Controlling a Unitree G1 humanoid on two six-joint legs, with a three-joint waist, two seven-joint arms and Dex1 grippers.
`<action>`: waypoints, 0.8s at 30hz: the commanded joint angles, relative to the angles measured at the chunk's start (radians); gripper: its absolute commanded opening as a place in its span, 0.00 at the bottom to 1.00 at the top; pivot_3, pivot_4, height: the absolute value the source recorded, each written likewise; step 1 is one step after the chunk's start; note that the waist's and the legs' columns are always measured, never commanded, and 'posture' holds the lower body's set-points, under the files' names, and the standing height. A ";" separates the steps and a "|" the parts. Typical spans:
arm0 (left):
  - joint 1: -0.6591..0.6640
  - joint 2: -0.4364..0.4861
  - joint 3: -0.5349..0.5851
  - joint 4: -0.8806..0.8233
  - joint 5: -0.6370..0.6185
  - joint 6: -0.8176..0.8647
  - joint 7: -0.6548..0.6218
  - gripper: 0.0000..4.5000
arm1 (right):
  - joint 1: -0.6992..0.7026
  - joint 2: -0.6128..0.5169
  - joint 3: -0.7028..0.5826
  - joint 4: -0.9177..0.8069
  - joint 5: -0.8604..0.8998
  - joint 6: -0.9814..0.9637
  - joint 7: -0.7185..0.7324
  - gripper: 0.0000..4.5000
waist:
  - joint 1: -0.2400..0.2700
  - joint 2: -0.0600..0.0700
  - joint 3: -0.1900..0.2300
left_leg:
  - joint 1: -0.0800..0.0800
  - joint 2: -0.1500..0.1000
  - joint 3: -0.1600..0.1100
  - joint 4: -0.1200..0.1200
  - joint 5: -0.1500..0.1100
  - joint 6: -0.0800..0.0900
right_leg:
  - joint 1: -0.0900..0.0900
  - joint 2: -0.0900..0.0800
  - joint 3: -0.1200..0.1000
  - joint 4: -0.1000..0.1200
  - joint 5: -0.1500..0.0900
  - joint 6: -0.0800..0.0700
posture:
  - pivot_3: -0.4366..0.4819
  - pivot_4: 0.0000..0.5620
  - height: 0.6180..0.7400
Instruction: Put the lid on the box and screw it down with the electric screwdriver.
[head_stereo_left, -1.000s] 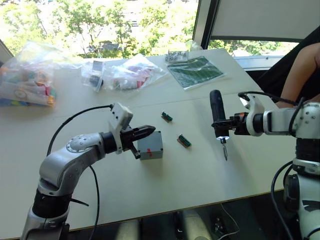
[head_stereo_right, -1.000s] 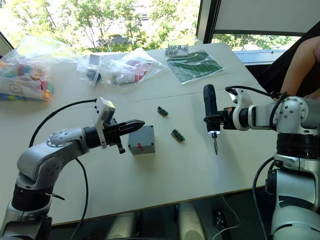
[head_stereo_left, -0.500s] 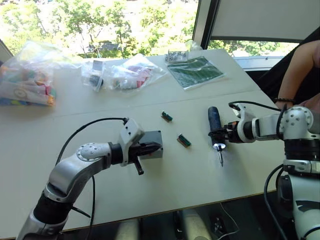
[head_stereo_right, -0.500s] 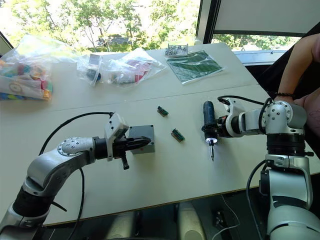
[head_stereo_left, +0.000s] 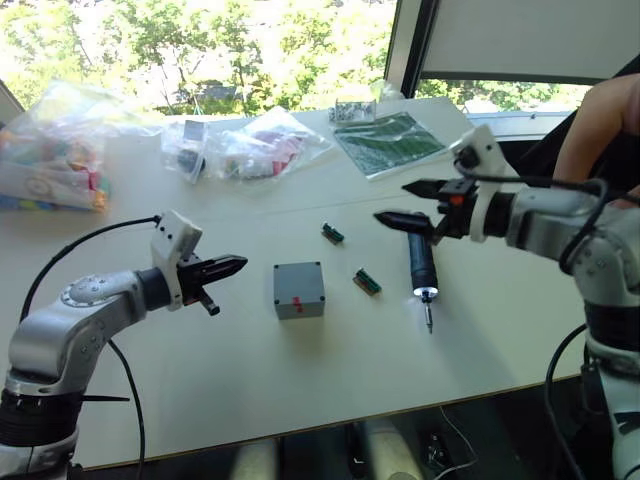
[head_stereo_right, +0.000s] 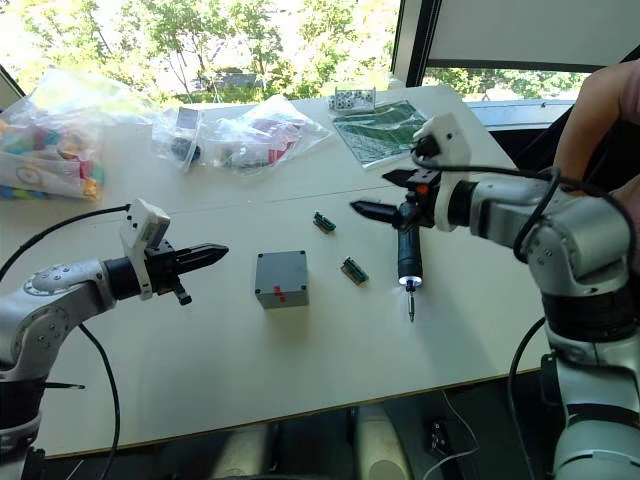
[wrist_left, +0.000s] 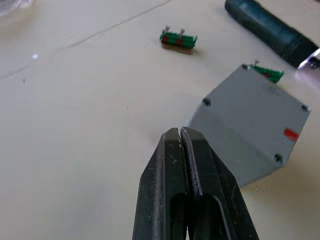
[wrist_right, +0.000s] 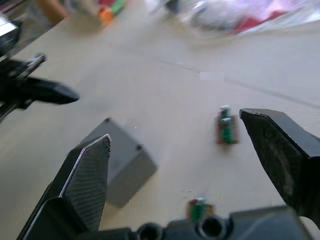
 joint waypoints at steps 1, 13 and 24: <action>0.022 0.006 -0.057 -0.007 0.057 -0.054 -0.020 0.00 | 0.081 -0.025 0.176 -0.121 -0.128 -0.113 0.082 0.99 | 0.003 0.000 0.000 | 0.000 -0.001 0.000 0.000 0.000 0.000 | 0.000 -0.001 0.000 0.000 0.000 0.000 | 0.48 0.27 1.00; 0.004 -0.069 -0.193 -0.018 0.119 -0.075 -0.013 0.00 | 0.154 0.109 0.328 -0.059 -0.282 -0.189 0.117 0.99 | -0.005 -0.001 0.000 | 0.003 0.000 0.000 0.001 0.000 -0.001 | 0.001 0.000 0.000 0.001 0.000 0.000 | 0.48 0.27 1.00; -0.134 -0.120 -0.252 0.142 0.185 -0.157 -0.084 0.00 | 0.158 0.144 0.337 -0.121 -0.245 -0.129 0.200 0.99 | -0.003 -0.001 0.000 | 0.002 0.000 0.000 0.001 0.000 -0.001 | 0.001 0.000 0.000 0.002 0.001 0.000 | 0.48 0.27 1.00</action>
